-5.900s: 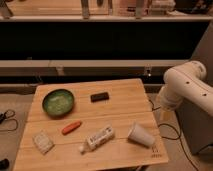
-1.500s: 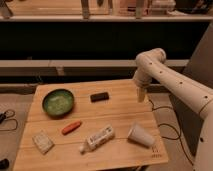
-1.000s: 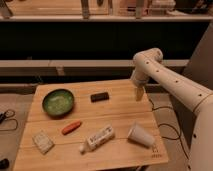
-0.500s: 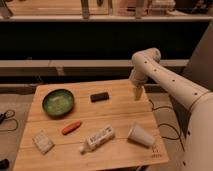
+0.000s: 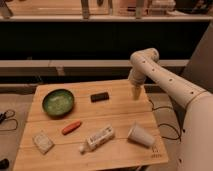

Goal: Push the eraser across the table

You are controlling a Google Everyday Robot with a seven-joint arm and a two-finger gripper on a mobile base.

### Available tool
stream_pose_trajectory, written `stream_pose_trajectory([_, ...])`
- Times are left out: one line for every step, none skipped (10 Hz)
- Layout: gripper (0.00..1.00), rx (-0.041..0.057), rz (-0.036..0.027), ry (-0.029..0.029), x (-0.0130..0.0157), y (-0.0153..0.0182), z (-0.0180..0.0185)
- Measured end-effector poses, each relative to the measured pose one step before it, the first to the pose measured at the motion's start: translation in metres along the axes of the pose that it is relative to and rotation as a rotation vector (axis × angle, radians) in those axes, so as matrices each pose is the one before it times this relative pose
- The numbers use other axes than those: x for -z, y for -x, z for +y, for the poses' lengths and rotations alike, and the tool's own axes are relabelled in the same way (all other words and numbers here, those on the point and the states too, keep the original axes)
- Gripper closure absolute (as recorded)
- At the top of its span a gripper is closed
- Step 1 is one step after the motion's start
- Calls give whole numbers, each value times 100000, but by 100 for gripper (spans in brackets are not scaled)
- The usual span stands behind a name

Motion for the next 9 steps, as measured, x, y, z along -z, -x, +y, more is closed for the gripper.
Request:
stream_pose_trajectory([20,275,-211,202,-162,254,-200])
stream_pose_trajectory([20,128,-339,38,-103,239,-178])
stream_pose_trajectory([20,-3,-91,173,-132,19,-100])
stream_pose_trajectory([20,-161,-272,197,-186,-12,-154])
stream_pose_trajectory([20,-293,-228,168,-146,-58,-96])
stream_pose_trajectory([20,-197,-333,143,-195,52,-198])
stream_pose_trajectory([20,-19,-342,225,-211,171,-184])
stream_pose_trajectory([20,219,-199,168,-28,187,-53])
stream_pose_trajectory([20,-132,-359,208,-163,11,-139])
